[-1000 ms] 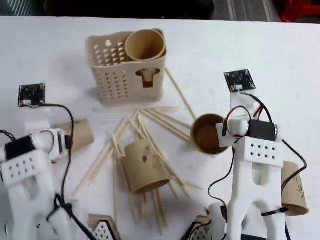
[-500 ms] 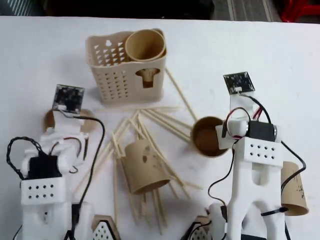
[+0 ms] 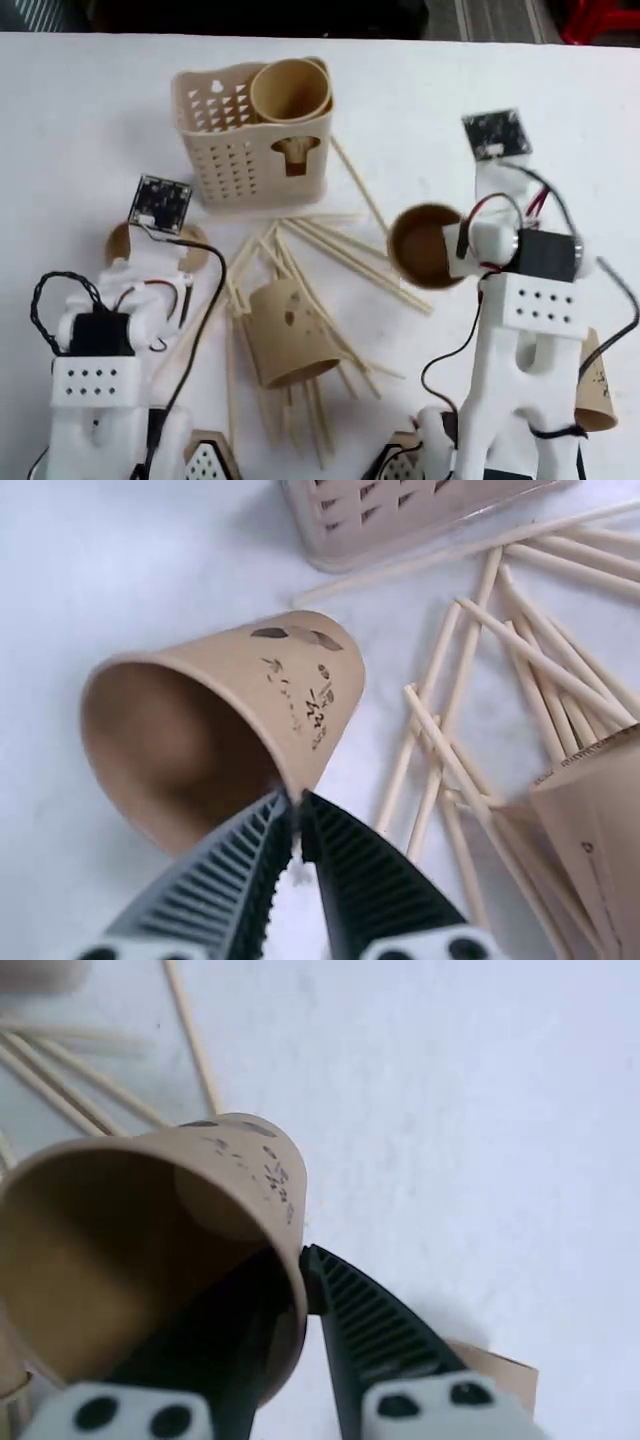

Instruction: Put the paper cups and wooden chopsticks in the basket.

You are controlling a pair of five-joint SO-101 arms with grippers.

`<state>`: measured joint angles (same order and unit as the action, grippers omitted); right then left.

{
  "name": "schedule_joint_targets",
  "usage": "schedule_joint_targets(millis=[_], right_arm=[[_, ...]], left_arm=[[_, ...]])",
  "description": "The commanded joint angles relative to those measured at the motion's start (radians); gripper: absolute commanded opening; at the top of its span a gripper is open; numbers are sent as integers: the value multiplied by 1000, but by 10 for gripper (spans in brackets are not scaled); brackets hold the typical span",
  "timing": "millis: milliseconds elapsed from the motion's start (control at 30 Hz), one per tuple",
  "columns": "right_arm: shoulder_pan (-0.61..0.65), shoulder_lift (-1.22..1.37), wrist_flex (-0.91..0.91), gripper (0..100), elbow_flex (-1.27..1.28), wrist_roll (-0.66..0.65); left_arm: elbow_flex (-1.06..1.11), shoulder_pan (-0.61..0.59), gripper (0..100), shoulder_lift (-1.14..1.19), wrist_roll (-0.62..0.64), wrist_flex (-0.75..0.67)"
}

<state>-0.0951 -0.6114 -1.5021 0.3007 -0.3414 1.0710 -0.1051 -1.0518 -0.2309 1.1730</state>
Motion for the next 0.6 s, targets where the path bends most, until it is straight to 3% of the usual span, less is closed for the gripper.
schedule_joint_targets(millis=[0,267,567], right_arm=[[77,-2,-81,19,-247,9],[298,50,-71,19,-520,149],[421,401,-42,19,-939,213]], left_arm=[[41,8,23,-21,9,-61],[107,-31,23,-21,6,-126],[118,-58,23,-21,6,-127]])
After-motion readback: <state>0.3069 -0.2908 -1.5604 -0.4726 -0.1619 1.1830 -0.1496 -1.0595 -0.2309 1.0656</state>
